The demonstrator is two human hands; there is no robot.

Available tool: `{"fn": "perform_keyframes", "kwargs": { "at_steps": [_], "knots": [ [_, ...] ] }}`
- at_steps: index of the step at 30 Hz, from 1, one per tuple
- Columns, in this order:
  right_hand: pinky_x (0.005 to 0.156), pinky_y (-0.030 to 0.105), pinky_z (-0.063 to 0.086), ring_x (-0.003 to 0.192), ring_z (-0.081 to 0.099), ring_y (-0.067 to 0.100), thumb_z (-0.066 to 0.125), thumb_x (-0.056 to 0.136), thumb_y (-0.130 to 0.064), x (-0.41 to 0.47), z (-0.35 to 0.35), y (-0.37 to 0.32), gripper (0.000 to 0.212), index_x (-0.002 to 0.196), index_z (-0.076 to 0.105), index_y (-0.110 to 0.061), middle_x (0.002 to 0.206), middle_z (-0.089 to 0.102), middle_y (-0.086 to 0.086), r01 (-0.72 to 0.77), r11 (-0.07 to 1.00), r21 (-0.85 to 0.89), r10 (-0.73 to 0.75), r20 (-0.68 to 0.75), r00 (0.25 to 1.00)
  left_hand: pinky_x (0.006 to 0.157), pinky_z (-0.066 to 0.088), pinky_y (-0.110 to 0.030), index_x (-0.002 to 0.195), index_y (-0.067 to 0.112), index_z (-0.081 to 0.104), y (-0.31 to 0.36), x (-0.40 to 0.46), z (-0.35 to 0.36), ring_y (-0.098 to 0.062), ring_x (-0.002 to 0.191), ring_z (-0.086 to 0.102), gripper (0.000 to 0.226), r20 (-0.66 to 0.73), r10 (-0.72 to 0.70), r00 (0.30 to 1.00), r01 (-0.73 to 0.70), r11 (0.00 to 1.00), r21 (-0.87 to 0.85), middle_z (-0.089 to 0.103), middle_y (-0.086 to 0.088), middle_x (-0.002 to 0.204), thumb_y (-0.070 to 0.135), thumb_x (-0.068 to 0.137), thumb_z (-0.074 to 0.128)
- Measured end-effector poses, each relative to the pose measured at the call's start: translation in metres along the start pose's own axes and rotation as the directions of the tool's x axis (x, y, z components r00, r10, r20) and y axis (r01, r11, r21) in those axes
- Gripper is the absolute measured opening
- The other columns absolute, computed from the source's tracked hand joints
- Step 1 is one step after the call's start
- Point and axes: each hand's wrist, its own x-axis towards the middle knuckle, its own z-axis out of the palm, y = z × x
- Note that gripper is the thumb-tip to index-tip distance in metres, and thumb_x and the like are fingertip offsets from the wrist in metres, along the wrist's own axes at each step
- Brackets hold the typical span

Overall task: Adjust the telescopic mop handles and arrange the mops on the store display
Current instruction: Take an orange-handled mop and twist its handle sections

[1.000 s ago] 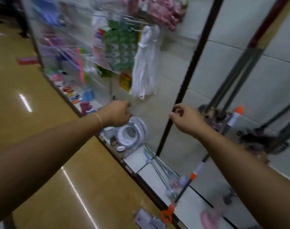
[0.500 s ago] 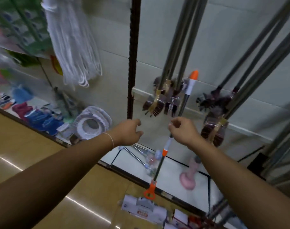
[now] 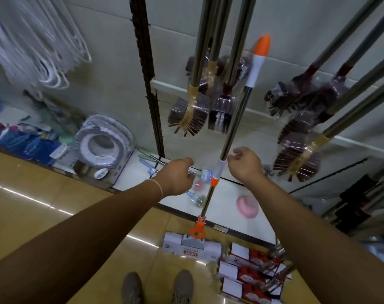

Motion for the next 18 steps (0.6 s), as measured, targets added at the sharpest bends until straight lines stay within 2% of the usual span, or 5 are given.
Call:
{"fn": "perform_keyframes", "kwargs": {
  "at_steps": [6,10,12,16,18],
  "knots": [
    [0.086,0.028,0.042,0.117,0.058,0.032,0.056,0.096,-0.024,0.058,0.016,-0.005,0.042,0.135,0.051,-0.007,0.130,0.060,0.014,-0.002,0.999,0.038,0.006,-0.087,0.996,0.096,0.044,-0.034,0.137,0.010,0.047,-0.007,0.037,0.030,-0.029,0.116,0.056,0.044,0.016,-0.005,1.000,0.005,0.999,-0.048,0.059,-0.015,0.131,0.023,0.095,0.053],
    [0.080,0.031,0.046,0.107,0.060,0.032,0.058,0.095,-0.022,0.084,0.031,-0.009,0.037,0.128,0.051,-0.009,0.122,0.061,0.011,-0.010,0.997,0.072,0.018,-0.106,0.994,0.094,0.045,-0.031,0.136,0.011,0.048,-0.018,0.049,0.036,-0.028,0.111,0.059,0.043,0.015,-0.025,1.000,0.026,0.997,-0.068,0.058,-0.013,0.131,0.023,0.096,0.054],
    [0.085,0.037,0.051,0.106,0.061,0.031,0.060,0.094,-0.023,0.094,0.035,-0.008,0.039,0.130,0.049,-0.012,0.119,0.061,0.008,-0.007,0.994,0.111,0.020,-0.110,0.994,0.095,0.045,-0.032,0.135,0.011,0.049,-0.024,0.050,0.037,-0.027,0.113,0.058,0.042,0.015,-0.035,0.999,0.035,0.998,-0.059,0.059,-0.012,0.131,0.023,0.096,0.054],
    [0.092,0.035,0.050,0.106,0.061,0.025,0.060,0.094,-0.021,0.104,0.034,-0.009,0.044,0.136,0.047,-0.016,0.116,0.064,0.003,0.027,0.972,0.233,0.008,-0.148,0.989,0.099,0.042,-0.029,0.137,0.011,0.048,-0.035,0.046,0.035,-0.026,0.118,0.057,0.044,0.026,-0.059,0.998,0.060,0.998,-0.037,0.057,-0.011,0.134,0.023,0.096,0.055],
    [0.093,0.037,0.052,0.099,0.063,0.023,0.062,0.093,-0.022,0.104,0.030,-0.008,0.038,0.130,0.052,-0.019,0.103,0.065,-0.001,0.041,0.972,0.231,-0.004,-0.162,0.987,0.098,0.042,-0.029,0.137,0.012,0.048,-0.037,0.043,0.035,-0.026,0.118,0.056,0.044,0.036,-0.084,0.996,0.085,0.996,-0.036,0.057,-0.011,0.134,0.024,0.096,0.055]
  ]
}}
